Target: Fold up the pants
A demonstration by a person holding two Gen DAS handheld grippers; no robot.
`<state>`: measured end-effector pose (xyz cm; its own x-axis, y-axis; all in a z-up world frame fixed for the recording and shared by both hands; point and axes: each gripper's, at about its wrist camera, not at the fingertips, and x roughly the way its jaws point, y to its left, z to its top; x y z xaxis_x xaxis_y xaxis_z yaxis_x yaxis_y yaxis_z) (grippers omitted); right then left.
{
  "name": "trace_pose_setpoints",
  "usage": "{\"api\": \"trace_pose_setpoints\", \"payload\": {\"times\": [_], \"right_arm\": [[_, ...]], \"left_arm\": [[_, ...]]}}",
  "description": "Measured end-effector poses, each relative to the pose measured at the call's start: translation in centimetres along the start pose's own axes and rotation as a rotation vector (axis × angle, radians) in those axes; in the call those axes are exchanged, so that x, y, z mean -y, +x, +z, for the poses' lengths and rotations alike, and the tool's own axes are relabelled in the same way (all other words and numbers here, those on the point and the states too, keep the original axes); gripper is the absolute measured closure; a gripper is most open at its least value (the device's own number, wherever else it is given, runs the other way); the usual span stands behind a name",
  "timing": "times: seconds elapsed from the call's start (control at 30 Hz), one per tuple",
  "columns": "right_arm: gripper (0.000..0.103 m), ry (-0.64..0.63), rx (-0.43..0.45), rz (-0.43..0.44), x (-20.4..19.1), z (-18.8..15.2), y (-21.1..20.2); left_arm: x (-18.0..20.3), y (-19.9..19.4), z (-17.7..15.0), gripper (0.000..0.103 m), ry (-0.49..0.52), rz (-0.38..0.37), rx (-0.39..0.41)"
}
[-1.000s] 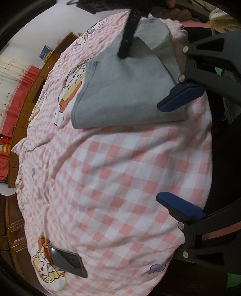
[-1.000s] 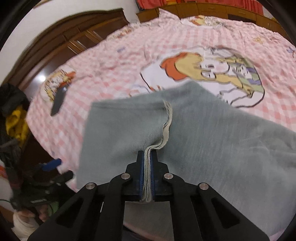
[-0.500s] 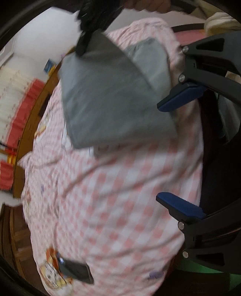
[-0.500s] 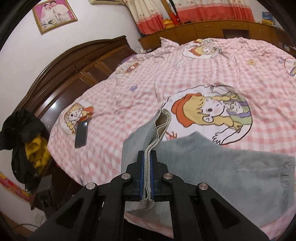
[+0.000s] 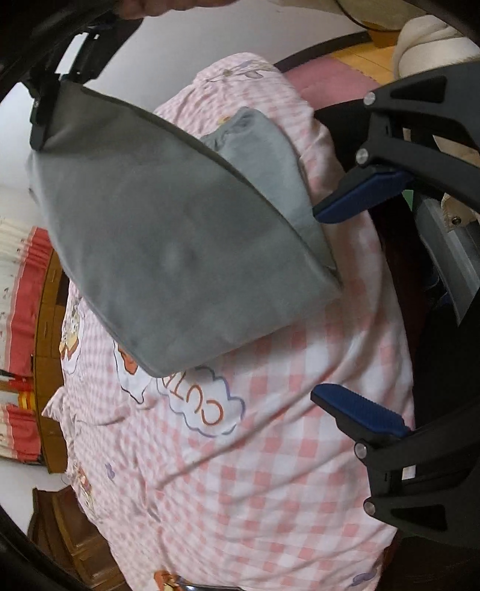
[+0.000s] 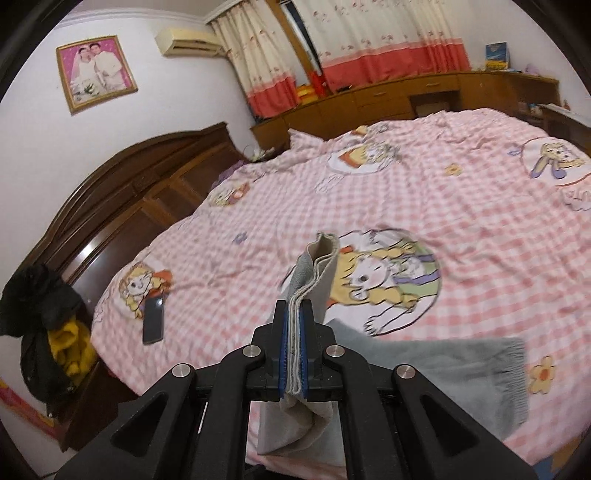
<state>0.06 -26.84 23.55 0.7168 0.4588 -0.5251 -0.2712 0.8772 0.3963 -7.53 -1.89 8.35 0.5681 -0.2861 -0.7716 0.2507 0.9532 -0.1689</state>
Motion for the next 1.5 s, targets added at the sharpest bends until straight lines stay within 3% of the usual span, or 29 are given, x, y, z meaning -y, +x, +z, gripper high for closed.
{"api": "trace_pose_setpoints", "payload": {"times": [0.4,0.67,0.9,1.03,1.13,1.2,1.23,1.3,1.4,1.5], "right_arm": [[0.097,0.084,0.065,-0.217,8.2,-0.8,-4.7],[0.097,0.223,-0.064,-0.354,17.0,-5.6,-0.9],[0.097,0.253,-0.176,-0.475,21.9,-10.0,2.7],[0.097,0.253,-0.178,-0.464,22.6,-10.8,2.6],[0.085,0.267,-0.181,-0.439,22.5,-10.6,1.9],[0.067,0.273,-0.162,-0.445,22.3,-10.1,1.1],[0.063,0.272,-0.130,-0.437,22.3,-9.8,0.5],[0.043,0.268,-0.090,-0.418,22.2,-9.1,0.2],[0.037,0.257,-0.097,-0.387,23.0,-8.4,1.4],[0.037,0.307,-0.221,-0.356,24.5,-8.5,4.4]], "left_arm": [[-0.9,1.5,0.0,0.012,-0.027,0.039,-0.055],[0.3,3.5,0.5,0.011,0.023,0.043,-0.090],[0.8,5.6,2.1,0.011,0.041,0.023,-0.096],[0.3,6.9,3.9,0.011,0.039,0.038,-0.083],[0.1,7.7,5.5,0.011,0.040,0.040,-0.074],[0.0,8.3,6.8,0.011,0.046,0.040,-0.062],[-0.1,8.6,7.5,0.011,0.042,0.038,-0.056],[-0.5,9.4,8.6,0.012,0.017,0.026,-0.061],[-1.5,11.2,10.1,0.012,-0.041,-0.032,-0.095],[-2.2,12.6,10.8,0.012,-0.088,-0.060,-0.105]]}}
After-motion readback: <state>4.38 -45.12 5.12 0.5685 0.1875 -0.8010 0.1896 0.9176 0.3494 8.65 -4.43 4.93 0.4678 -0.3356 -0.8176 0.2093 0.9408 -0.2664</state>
